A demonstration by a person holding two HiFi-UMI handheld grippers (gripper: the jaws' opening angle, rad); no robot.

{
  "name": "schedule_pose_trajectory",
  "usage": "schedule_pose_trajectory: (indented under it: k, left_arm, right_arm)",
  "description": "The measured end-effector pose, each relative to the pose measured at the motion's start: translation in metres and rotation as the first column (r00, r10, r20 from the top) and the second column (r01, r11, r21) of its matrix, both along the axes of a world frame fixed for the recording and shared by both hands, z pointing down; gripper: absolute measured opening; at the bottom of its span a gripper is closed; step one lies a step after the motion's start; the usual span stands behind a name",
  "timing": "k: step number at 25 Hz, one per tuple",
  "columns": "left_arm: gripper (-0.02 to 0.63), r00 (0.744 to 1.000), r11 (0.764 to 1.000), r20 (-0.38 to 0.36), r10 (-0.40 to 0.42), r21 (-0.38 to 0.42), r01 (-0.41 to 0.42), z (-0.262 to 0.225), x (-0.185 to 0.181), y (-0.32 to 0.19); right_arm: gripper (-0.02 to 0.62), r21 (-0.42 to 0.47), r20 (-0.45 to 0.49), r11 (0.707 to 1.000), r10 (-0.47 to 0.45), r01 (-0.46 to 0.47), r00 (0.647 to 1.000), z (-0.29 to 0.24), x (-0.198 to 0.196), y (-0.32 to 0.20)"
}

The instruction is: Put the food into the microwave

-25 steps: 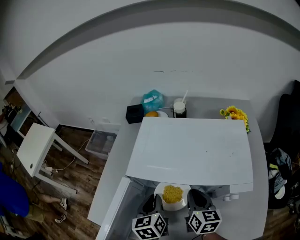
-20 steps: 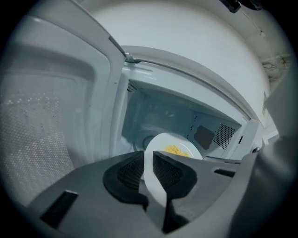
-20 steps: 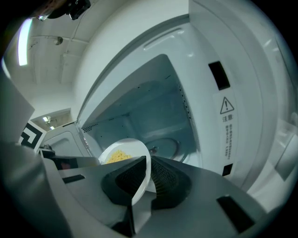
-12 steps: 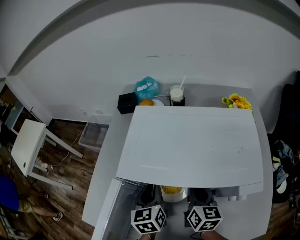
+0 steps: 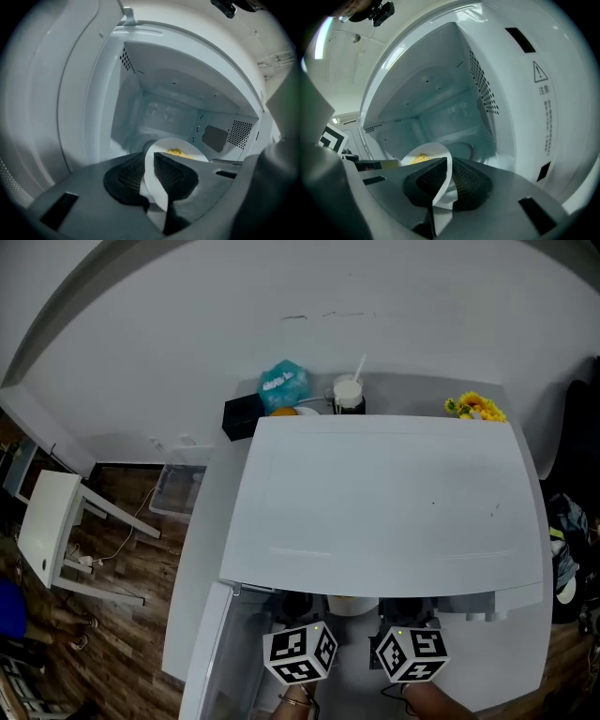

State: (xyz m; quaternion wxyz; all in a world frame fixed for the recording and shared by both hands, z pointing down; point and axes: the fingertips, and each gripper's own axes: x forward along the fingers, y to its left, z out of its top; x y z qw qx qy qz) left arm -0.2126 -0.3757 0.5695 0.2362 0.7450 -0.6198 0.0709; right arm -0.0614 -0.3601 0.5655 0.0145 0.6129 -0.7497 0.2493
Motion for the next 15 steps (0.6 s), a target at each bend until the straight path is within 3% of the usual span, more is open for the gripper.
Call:
schedule_pose_trajectory:
  k: [15]
  left_arm:
    - [0.063, 1.0, 1.0, -0.003, -0.01, 0.017, 0.01, 0.007, 0.004, -0.023]
  right_arm:
    - [0.044, -0.005, -0.093, 0.994, 0.109, -0.11, 0.99, 0.004, 0.003, -0.019]
